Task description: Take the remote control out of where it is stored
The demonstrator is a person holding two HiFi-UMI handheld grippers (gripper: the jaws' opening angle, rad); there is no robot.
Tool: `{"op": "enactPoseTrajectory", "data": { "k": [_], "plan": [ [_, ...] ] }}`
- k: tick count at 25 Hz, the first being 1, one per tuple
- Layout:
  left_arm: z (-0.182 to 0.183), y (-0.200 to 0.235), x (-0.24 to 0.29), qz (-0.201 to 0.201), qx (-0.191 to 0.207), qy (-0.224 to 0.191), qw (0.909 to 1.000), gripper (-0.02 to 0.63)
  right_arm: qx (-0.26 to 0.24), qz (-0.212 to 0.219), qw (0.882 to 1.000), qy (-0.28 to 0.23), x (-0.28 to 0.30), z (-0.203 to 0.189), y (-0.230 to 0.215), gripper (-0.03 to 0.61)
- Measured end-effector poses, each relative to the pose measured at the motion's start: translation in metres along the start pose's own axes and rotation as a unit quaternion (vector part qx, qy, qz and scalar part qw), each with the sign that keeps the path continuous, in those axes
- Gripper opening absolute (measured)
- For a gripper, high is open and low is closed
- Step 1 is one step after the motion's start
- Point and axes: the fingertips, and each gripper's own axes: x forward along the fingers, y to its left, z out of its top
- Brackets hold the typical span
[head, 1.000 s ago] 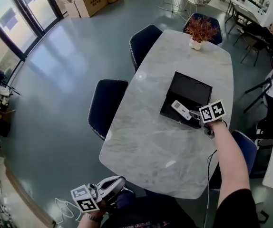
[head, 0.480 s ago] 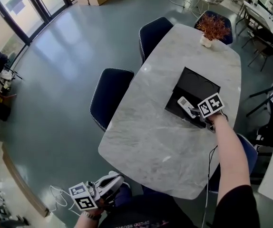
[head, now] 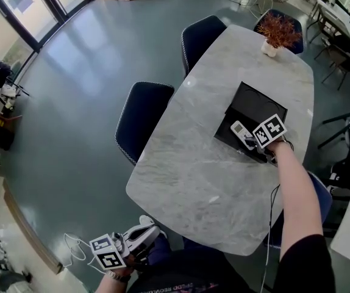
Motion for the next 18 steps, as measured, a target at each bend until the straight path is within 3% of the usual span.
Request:
{"op": "enactPoseTrajectory", "data": {
  "k": [14, 17, 18],
  "plan": [
    [-0.001, -0.002, 0.007, -0.003, 0.001, 0.013, 0.9999, 0.005, -0.008, 0.001, 1.0, -0.009, 0.012, 0.001, 0.014, 0.179],
    [-0.003, -0.001, 0.008, -0.002, -0.001, 0.014, 0.9999, 0.005, -0.053, -0.022, 0.998, 0.006, 0.019, -0.002, 0.022, 0.171],
    [-0.003, -0.001, 0.008, -0.003, 0.0, 0.015, 0.9999, 0.005, -0.073, -0.039, 0.996, 0.012, 0.02, -0.001, 0.023, 0.127]
  ]
}}
